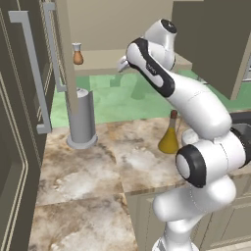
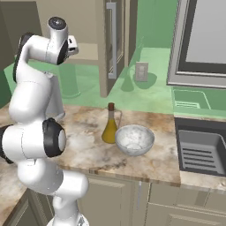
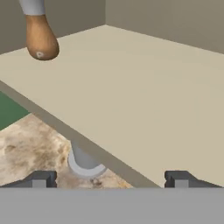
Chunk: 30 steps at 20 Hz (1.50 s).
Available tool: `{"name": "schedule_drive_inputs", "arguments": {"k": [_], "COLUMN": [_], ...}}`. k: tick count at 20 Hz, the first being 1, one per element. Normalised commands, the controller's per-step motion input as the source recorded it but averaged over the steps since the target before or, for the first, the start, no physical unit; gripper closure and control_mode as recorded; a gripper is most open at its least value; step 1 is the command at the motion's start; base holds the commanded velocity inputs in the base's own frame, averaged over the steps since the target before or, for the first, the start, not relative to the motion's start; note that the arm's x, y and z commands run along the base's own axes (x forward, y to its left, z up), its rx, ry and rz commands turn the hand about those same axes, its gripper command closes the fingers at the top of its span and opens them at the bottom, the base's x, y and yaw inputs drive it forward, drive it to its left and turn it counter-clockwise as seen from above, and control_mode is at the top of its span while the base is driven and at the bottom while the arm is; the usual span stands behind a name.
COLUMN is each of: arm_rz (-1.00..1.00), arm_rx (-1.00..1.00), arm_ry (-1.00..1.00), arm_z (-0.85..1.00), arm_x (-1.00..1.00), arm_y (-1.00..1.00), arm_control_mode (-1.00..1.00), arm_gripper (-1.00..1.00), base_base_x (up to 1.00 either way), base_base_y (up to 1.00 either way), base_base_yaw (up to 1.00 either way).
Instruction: Retrieve the bottle and the shaker from the cabinet and place them next to the mixing bowl on the counter. Then add garlic from the fridge to the mixing bowl.
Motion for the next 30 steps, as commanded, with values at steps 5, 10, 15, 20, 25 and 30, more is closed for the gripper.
{"name": "schedule_drive_inputs", "arguments": {"k": [5,10,15,20,25,30], "arm_rz": [0.00,0.00,0.00,0.03,0.02,0.00], "arm_rx": [-0.02,0.00,0.00,0.00,0.00,0.00], "arm_ry": [0.00,0.00,0.10,0.09,0.00,-0.02], "arm_z": [0.00,0.01,0.35,0.27,0.00,0.00], "arm_x": [0.34,0.51,0.53,0.21,0.00,0.00], "arm_y": [0.78,0.80,0.27,0.17,0.49,0.53], "arm_control_mode": [-1.00,-1.00,-1.00,-1.00,-1.00,-1.00], "arm_gripper": [-1.00,-1.00,-1.00,-1.00,-1.00,-1.00], "base_base_x": [0.00,0.00,0.00,0.00,0.00,0.00], "base_base_y": [0.00,0.00,0.00,0.00,0.00,0.00], "base_base_yaw": [0.00,0.00,0.00,0.00,0.00,0.00]}}
